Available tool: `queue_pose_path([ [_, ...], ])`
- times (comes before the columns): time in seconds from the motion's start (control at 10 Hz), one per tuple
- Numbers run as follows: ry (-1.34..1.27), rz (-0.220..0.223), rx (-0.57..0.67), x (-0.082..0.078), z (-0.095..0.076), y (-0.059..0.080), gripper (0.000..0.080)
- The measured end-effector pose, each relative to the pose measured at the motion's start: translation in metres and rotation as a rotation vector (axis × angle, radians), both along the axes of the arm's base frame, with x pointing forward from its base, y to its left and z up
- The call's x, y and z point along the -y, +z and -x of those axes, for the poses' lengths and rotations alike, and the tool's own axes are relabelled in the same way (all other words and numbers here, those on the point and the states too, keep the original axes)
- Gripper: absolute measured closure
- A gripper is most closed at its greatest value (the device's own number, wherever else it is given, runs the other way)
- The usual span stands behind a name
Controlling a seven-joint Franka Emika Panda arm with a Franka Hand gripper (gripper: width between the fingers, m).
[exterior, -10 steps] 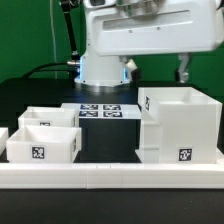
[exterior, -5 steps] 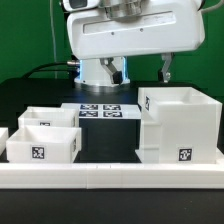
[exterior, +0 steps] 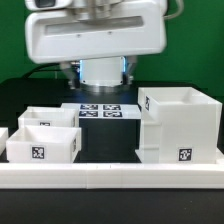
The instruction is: Assemble drawer
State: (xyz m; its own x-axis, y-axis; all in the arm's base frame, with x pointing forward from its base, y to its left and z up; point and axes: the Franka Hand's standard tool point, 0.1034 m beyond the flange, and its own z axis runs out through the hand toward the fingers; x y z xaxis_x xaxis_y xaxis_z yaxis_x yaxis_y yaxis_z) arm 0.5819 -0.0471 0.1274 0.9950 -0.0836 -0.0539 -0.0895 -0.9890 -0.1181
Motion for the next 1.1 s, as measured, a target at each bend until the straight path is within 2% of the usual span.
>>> queue_pose_path([
  [0.1,0.02,0.014,0.024,0.015,0.001,-0.007,0.0151],
  [0.3,0.024,0.013,0.027,0.029,0.005,-0.028,0.0151],
  [0.4,0.022,0.019,0.033,0.03,0.005,-0.032,0.0151],
  [0.9,0.004,0.02,0.033,0.03,0.005,-0.032,0.0151],
  [1.0,-0.054,0.025,0.028,0.03,0.007,-0.035,0.0151],
  [1.1,-0.064,0.031,0.014,0.037,0.014,-0.047,0.0151],
])
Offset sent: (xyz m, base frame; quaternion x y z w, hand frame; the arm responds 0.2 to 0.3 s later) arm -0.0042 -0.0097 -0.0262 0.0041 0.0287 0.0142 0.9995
